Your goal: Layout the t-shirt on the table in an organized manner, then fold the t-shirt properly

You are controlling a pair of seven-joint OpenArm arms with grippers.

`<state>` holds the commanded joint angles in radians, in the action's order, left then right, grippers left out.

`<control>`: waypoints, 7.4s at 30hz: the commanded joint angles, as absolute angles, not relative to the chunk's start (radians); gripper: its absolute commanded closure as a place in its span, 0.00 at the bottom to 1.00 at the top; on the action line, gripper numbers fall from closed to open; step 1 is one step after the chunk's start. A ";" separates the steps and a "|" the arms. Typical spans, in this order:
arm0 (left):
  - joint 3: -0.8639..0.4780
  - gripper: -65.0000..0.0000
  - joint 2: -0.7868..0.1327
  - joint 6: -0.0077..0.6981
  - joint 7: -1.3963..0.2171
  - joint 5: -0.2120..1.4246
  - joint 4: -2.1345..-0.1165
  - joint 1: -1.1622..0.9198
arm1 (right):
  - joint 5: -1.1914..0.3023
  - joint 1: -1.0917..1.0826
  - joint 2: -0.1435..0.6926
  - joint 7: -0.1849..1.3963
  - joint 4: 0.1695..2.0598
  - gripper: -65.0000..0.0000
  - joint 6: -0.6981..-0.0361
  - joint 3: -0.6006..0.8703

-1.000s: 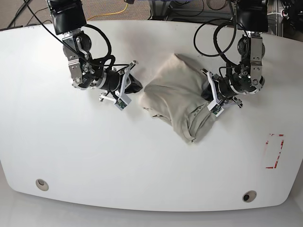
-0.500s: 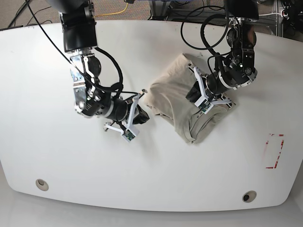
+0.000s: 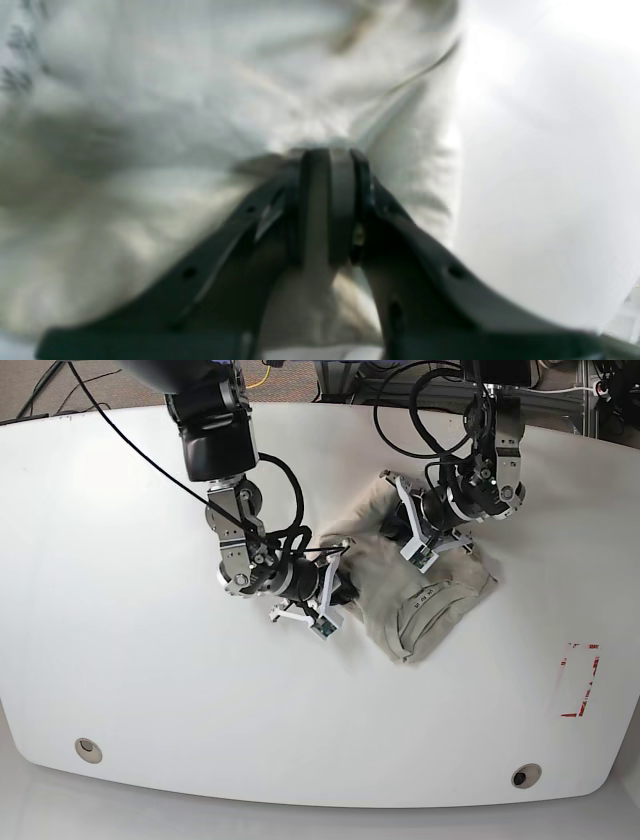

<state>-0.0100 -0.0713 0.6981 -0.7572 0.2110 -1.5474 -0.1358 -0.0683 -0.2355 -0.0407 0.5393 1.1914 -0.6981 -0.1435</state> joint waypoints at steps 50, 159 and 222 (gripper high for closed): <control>0.001 0.91 0.081 0.430 -0.389 0.203 -1.633 0.015 | -0.268 -0.016 0.315 0.843 1.885 0.94 -0.668 0.076; -0.598 0.87 -0.397 0.591 -0.449 0.421 -1.592 -0.377 | -0.274 -0.005 0.306 0.843 1.942 0.94 -0.668 0.088; -0.309 0.87 -0.208 0.541 -0.002 -0.005 -1.658 -1.147 | 0.016 1.194 0.248 0.153 1.862 0.94 -0.585 0.156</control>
